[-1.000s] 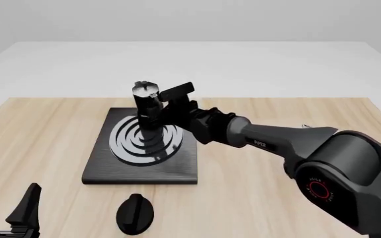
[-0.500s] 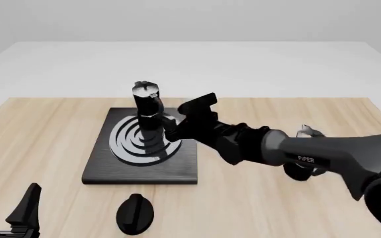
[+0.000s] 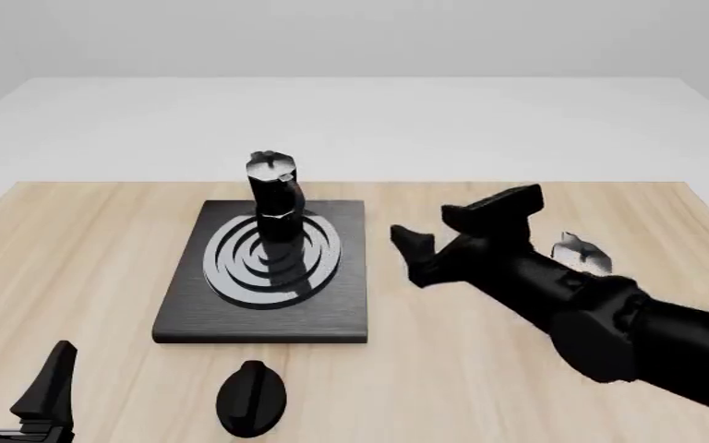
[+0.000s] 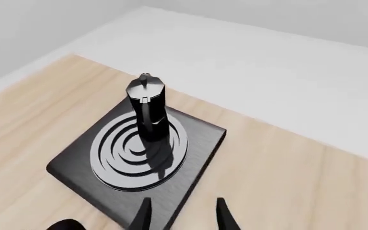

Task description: Put both moka pots on the stove.

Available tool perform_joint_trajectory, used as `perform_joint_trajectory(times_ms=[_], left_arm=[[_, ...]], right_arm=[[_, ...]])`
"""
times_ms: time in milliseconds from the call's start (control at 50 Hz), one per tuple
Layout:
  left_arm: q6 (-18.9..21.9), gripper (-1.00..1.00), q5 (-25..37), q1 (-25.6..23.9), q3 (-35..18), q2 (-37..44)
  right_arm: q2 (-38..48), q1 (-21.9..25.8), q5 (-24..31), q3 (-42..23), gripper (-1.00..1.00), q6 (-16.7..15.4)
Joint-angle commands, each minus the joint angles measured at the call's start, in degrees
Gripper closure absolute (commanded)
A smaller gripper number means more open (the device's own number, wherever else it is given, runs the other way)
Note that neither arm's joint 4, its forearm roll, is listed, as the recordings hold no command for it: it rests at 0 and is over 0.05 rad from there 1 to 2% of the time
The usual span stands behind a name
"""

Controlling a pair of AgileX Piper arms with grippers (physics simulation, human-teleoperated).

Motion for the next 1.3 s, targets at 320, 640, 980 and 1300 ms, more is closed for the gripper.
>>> perform_joint_trajectory(times_ms=[320, 640, 980, 1300], left_arm=[[0.0, -1.0, 0.0, 0.0, 0.0, 0.0], [0.0, -1.0, 0.0, 0.0, 0.0, 0.0], [0.0, -1.0, 0.0, 0.0, 0.0, 0.0], [0.0, -1.0, 0.0, 0.0, 0.0, 0.0]], right_arm=[[-43.7, -17.9, 27.0, 9.4, -1.0, -2.2], [-52.7, -28.4, 36.0, 9.5, -1.0, -4.0], [-52.9, -33.6, 36.3, 11.3, -1.0, -4.2], [-48.5, -37.7, 30.8, 13.8, -1.0, -4.5]])
